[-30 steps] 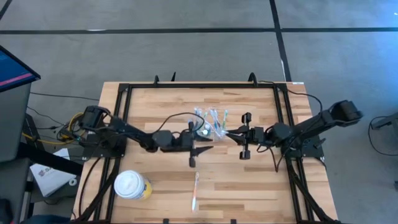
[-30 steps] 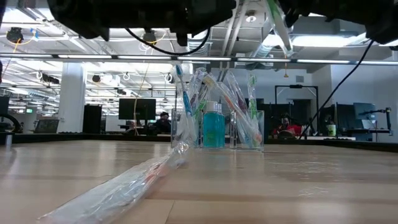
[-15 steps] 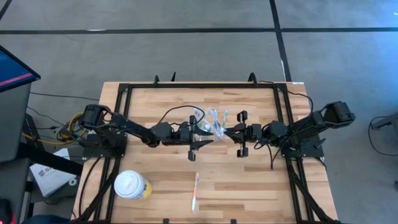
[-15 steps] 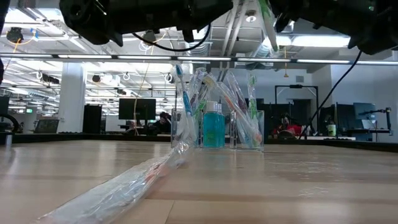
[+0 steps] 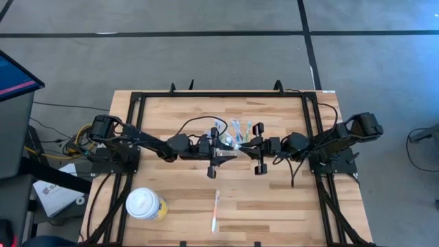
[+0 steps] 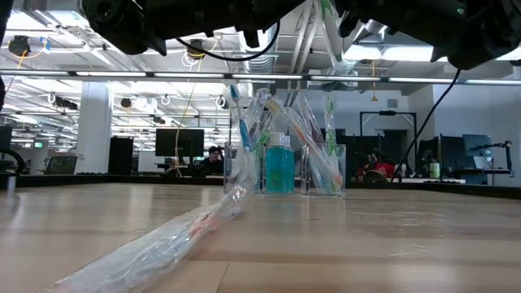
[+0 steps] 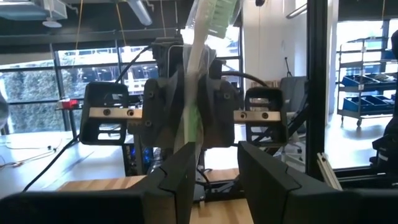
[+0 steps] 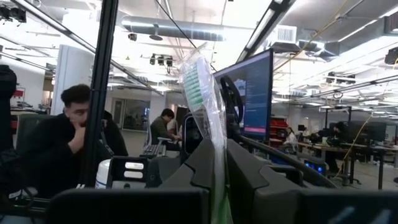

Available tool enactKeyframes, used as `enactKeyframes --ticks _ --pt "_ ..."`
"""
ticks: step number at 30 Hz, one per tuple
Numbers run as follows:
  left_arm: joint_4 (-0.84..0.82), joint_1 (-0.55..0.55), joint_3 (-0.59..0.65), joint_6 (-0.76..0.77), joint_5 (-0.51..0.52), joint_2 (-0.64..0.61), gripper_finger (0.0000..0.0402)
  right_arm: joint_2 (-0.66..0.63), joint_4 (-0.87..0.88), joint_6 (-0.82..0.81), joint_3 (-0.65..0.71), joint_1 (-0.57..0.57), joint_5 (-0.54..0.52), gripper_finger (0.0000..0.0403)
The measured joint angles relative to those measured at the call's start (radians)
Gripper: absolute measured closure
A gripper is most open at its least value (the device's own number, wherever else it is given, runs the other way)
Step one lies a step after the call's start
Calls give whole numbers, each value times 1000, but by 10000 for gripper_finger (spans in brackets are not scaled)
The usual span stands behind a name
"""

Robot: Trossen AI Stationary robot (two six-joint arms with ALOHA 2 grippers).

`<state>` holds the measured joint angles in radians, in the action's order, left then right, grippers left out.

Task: Pick & Place toothbrushing station
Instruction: Put the green toothbrush into the transparent organizer

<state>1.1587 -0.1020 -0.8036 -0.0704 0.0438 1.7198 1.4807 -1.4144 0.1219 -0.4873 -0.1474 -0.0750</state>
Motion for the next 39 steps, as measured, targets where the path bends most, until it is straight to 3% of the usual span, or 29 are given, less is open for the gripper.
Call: enactKeyframes --ticks 20,28,39 --pt "-4 38 1 0 7 7 289 -2 -11 0 -1 -1 25 389" --pt "1 35 -5 0 -22 7 289 -2 73 9 -38 0 26 391" --pt "0 33 -105 0 -24 130 289 -2 98 9 -45 0 26 390"
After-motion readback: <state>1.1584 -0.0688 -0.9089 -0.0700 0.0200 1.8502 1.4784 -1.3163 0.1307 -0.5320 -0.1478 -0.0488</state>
